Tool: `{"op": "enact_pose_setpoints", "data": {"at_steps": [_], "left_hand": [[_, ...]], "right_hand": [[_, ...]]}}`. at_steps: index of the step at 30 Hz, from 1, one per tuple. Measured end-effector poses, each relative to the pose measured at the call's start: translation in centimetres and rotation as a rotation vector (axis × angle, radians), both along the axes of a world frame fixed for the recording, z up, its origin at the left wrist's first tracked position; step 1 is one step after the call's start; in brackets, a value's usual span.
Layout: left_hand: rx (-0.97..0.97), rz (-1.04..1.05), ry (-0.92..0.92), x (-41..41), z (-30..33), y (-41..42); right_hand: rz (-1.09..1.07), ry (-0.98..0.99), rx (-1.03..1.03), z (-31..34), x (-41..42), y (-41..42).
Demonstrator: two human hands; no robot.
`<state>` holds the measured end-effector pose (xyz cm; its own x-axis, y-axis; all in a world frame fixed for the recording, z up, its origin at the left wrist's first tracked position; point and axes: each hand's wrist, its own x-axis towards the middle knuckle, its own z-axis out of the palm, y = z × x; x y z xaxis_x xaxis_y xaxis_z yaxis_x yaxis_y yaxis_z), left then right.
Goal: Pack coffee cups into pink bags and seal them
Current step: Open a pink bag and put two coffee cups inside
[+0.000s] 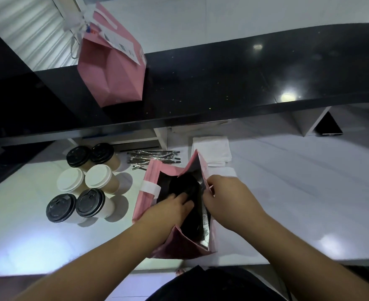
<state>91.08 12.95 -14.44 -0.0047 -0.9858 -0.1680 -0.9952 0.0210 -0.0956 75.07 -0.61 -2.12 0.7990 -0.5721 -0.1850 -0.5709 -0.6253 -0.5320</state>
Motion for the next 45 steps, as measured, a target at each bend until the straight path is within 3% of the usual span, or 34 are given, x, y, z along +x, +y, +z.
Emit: {"op": "enact_pose_setpoints", "data": {"at_steps": [3,6,10,11,17,19,21,23,28,32,45], "left_hand": [[0.018,0.052,0.047,0.4,-0.1,0.5],[0.165,0.137,0.064,0.0,1.0,0.8],[0.256,0.185,0.154,-1.3,5.9,-0.6],[0.192,0.199,0.220,-1.4,7.7,-1.1],[-0.711,0.452,0.467,3.3,15.4,0.2],[-0.801,0.666,0.515,7.3,14.6,0.9],[-0.677,0.856,0.521,11.2,12.2,1.6],[-0.480,0.918,0.461,14.0,9.0,2.0],[-0.149,0.786,0.293,17.6,2.9,0.7],[0.041,0.734,0.269,19.7,-0.5,-1.9],[-0.065,0.555,0.157,21.9,-6.7,-5.0]], "right_hand": [[0.026,0.007,-0.014,0.2,0.2,-0.2],[0.040,0.021,-0.001,0.2,0.0,-0.5],[0.020,0.023,0.005,0.2,-0.1,-0.7],[0.015,0.019,-0.002,0.3,-0.1,-0.7],[-0.038,-0.002,-0.075,0.2,-0.7,-0.7],[-0.087,-0.012,-0.083,0.1,-0.9,-0.7],[-0.124,-0.010,-0.086,0.0,-1.0,-0.5],[-0.146,-0.009,-0.100,-0.1,-0.9,-0.3],[-0.178,0.033,-0.116,-0.1,0.0,0.3],[-0.197,0.007,-0.176,-0.2,0.5,0.8],[-0.238,-0.027,-0.182,-0.6,1.4,1.9]]}}
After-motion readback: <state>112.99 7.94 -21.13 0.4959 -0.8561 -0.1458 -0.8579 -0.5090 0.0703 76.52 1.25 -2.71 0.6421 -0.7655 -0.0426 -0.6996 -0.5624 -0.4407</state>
